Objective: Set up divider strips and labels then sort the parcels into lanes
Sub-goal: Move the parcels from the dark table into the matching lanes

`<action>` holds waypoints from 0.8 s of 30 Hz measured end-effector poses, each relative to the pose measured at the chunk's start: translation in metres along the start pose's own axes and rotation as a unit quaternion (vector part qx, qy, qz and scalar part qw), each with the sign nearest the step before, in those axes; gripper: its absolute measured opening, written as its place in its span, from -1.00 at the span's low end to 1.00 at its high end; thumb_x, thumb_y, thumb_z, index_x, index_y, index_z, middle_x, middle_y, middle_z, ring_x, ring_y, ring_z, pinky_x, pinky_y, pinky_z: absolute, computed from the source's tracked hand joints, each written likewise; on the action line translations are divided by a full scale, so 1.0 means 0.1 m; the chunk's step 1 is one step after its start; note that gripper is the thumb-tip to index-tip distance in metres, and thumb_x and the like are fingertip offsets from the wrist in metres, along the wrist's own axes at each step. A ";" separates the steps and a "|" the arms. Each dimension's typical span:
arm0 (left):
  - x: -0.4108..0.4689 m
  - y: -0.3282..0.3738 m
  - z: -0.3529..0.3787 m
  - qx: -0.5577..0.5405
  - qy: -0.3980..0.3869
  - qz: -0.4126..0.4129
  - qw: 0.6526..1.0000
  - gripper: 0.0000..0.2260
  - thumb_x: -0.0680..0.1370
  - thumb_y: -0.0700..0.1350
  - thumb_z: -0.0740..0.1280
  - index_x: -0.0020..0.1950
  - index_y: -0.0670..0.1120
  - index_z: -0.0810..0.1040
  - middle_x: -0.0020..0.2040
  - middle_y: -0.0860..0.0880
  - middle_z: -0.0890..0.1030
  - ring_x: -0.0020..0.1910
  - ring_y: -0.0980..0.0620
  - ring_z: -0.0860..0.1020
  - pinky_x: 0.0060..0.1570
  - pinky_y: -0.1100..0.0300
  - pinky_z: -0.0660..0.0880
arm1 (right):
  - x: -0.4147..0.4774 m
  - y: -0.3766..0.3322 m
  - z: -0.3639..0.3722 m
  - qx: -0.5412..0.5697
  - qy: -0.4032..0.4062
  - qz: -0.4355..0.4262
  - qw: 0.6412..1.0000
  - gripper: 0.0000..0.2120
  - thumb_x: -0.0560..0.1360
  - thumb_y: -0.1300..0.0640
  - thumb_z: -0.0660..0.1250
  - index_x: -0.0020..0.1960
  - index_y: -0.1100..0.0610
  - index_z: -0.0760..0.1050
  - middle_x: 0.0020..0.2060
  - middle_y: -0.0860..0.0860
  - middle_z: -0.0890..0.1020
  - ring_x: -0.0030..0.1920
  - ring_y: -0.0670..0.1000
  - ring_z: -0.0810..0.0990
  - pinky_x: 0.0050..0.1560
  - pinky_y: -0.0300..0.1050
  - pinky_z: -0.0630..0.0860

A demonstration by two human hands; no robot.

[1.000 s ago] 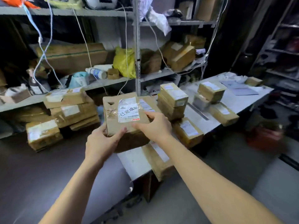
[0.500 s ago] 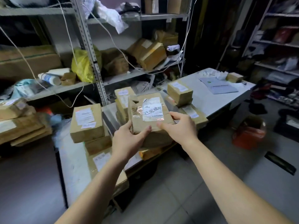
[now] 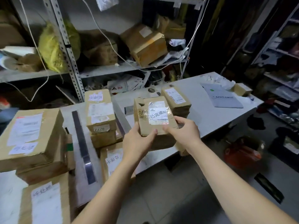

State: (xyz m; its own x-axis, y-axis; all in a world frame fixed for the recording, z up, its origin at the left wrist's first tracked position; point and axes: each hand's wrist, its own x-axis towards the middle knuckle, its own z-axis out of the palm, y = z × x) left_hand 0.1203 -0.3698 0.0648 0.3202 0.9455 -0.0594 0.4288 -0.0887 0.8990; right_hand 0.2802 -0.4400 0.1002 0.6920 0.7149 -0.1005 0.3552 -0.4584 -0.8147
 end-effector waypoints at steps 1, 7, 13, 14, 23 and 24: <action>0.10 0.00 0.05 0.002 0.001 -0.009 1.000 -0.55 0.42 0.34 0.38 0.27 0.27 0.50 0.10 0.22 0.67 0.09 0.11 0.63 0.08 0.04 0.63 | 0.13 0.03 0.03 0.001 -0.011 0.000 1.000 -0.61 0.30 -0.13 0.58 0.12 -0.22 0.66 -0.16 -0.35 0.67 0.01 -0.19 0.62 0.12 0.04 0.62; 0.57 -0.07 0.35 0.011 -0.003 -0.058 0.998 -0.52 0.43 0.31 0.41 0.32 0.27 0.49 0.14 0.22 0.66 0.12 0.11 0.61 0.13 0.06 0.60 | 0.84 0.16 0.17 -0.033 -0.051 -0.007 0.998 -0.57 0.31 -0.14 0.58 0.17 -0.18 0.66 -0.02 -0.26 0.71 0.08 -0.08 0.65 0.13 0.05 0.61; 0.94 -0.20 0.66 0.021 0.010 -0.124 0.992 -0.42 0.39 0.33 0.45 0.35 0.16 0.50 0.21 0.17 0.64 0.18 0.09 0.60 0.18 -0.01 0.60 | 1.45 0.30 0.36 -0.087 -0.104 -0.027 0.990 -0.51 0.38 -0.14 0.55 0.28 -0.12 0.60 0.13 -0.16 0.68 0.18 0.01 0.61 0.06 -0.10 0.50; 1.00 -0.22 0.70 0.024 0.017 -0.139 0.990 -0.43 0.40 0.29 0.46 0.35 0.13 0.51 0.22 0.15 0.64 0.18 0.07 0.60 0.17 -0.02 0.60 | 1.54 0.31 0.40 -0.095 -0.117 -0.037 0.988 -0.50 0.39 -0.14 0.54 0.31 -0.11 0.59 0.16 -0.14 0.68 0.20 0.02 0.61 0.04 -0.11 0.48; 1.38 -0.34 1.05 0.061 0.059 -0.244 0.966 -0.62 0.50 -0.01 0.47 0.31 -0.03 0.57 0.23 -0.02 0.65 0.24 -0.07 0.59 0.26 0.03 0.53 | 2.05 0.64 0.88 -0.175 -0.202 -0.106 0.958 -0.60 0.46 -0.08 0.44 0.27 -0.03 0.55 0.13 0.01 0.66 0.17 0.14 0.61 0.03 -0.06 0.51; 1.40 -0.37 1.08 0.063 0.056 -0.256 0.963 -0.63 0.52 -0.04 0.46 0.31 -0.04 0.56 0.23 -0.03 0.65 0.24 -0.08 0.59 0.25 0.06 0.53 | 2.06 0.69 0.92 -0.179 -0.210 -0.103 0.956 -0.59 0.47 -0.07 0.44 0.28 -0.02 0.53 0.14 0.01 0.65 0.16 0.14 0.60 0.03 -0.06 0.51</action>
State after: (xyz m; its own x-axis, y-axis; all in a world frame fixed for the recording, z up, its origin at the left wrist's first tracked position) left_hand 0.2406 -0.2679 -0.0232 -0.0504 0.9029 -0.4269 0.6077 0.3670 0.7043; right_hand 0.3893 -0.2758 -0.0289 0.2984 0.9237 -0.2405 0.7004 -0.3831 -0.6023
